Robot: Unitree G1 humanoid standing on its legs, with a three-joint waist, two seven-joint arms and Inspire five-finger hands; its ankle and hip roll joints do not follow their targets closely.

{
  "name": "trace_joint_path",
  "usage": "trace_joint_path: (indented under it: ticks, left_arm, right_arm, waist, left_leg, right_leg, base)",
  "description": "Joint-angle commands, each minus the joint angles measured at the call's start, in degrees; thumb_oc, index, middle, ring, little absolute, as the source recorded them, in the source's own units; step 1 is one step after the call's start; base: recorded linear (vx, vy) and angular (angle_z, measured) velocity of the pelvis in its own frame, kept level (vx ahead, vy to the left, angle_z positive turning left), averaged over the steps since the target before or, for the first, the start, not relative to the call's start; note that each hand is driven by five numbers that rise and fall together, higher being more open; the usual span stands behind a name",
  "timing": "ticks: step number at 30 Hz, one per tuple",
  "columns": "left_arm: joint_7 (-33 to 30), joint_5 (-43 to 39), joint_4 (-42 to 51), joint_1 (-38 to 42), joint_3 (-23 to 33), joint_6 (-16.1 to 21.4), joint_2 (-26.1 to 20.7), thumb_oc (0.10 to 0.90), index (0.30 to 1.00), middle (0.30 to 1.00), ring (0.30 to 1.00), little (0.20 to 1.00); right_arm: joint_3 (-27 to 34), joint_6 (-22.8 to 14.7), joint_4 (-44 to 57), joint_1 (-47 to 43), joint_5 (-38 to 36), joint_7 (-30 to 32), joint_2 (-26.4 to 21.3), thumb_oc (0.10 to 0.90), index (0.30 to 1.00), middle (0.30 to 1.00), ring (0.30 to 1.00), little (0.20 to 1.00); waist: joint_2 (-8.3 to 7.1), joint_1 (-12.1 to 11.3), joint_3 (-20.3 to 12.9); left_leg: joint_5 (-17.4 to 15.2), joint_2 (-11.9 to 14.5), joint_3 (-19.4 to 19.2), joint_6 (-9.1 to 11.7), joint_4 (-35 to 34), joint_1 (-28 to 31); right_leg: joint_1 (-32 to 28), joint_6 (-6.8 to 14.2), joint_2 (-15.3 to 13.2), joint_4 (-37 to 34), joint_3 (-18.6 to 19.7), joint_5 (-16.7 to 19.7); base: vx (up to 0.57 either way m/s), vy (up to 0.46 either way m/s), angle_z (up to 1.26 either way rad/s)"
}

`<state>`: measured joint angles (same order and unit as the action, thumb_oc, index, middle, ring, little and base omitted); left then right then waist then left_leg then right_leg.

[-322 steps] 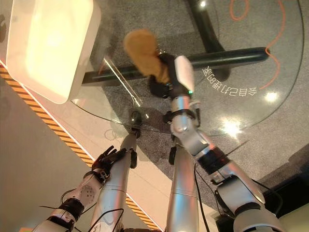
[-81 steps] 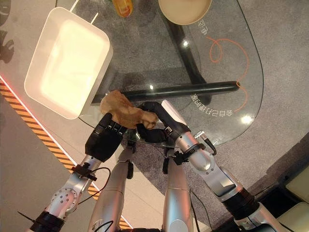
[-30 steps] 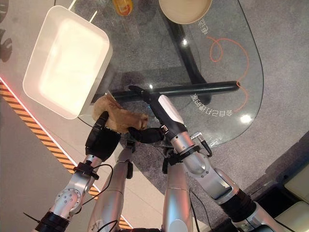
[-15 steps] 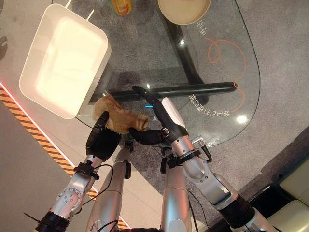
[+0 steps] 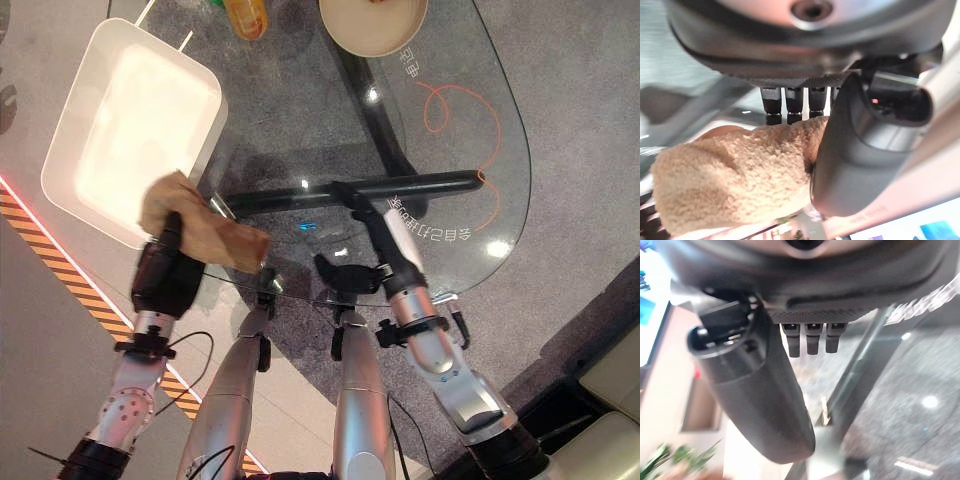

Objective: Wipe the table with a cloth and put it in the basket.

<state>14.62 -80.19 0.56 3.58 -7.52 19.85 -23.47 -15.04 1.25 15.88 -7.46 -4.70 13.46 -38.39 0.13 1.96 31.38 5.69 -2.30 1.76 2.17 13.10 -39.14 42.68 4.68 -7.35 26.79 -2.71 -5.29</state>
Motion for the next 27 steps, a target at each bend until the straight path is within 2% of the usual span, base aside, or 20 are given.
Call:
trace_joint_path:
  ticks: [1,11,17,27]
  left_arm:
    - [4.4,6.3,13.0,0.3,2.8,5.3,-1.2,0.100,0.300,0.300,0.300,0.200]
    - [-5.5,20.0,13.3,5.0,4.5,8.0,-1.2,0.100,0.300,0.300,0.300,0.200]
    - [-20.3,33.3,11.0,7.5,7.6,11.9,-4.1,0.100,0.300,0.300,0.300,0.200]
    - [-32.9,40.1,4.3,13.8,10.1,14.1,-7.6,0.100,0.300,0.300,0.300,0.200]
  right_arm:
    - [0.3,-3.2,5.2,-1.3,-0.6,-2.4,-1.5,0.800,0.900,0.900,0.900,0.900]
    - [-2.5,1.5,3.1,-4.9,0.1,-4.2,0.5,0.800,0.900,0.900,0.900,0.900]
    - [-4.2,4.1,1.9,-6.8,-1.3,-7.0,0.2,0.800,0.900,0.900,0.900,0.900]
    - [-9.6,9.8,-0.3,-12.5,-4.4,-7.6,-0.6,0.800,0.900,0.900,0.900,0.900]
  waist:
    - [1.09,-0.7,-1.6]
    - [1.40,-0.6,-1.6]
    - [1.86,-0.6,-1.6]
    - [2.50,-0.3,-1.6]
  left_leg:
    - [-7.8,-2.5,-4.9,-2.4,7.0,-0.3]
    - [-8.3,-2.7,-5.2,-2.6,8.6,-1.6]
    - [-8.4,-2.7,-5.6,-2.2,9.7,-2.7]
    - [-8.5,-2.7,-6.9,-1.9,10.9,-5.5]
  right_leg:
    - [-2.6,0.1,3.5,-9.6,-1.5,6.4]
    - [-1.0,-0.1,3.8,-7.9,-0.3,5.9]
    - [-0.1,-0.2,3.7,-7.1,0.2,5.5]
    - [3.0,-0.6,3.0,-6.6,1.0,5.7]
  base:
    - [0.02,0.057,-0.01]
    - [0.03,0.055,0.00]
    - [0.03,0.078,-0.03]
    - [0.03,0.090,-0.01]
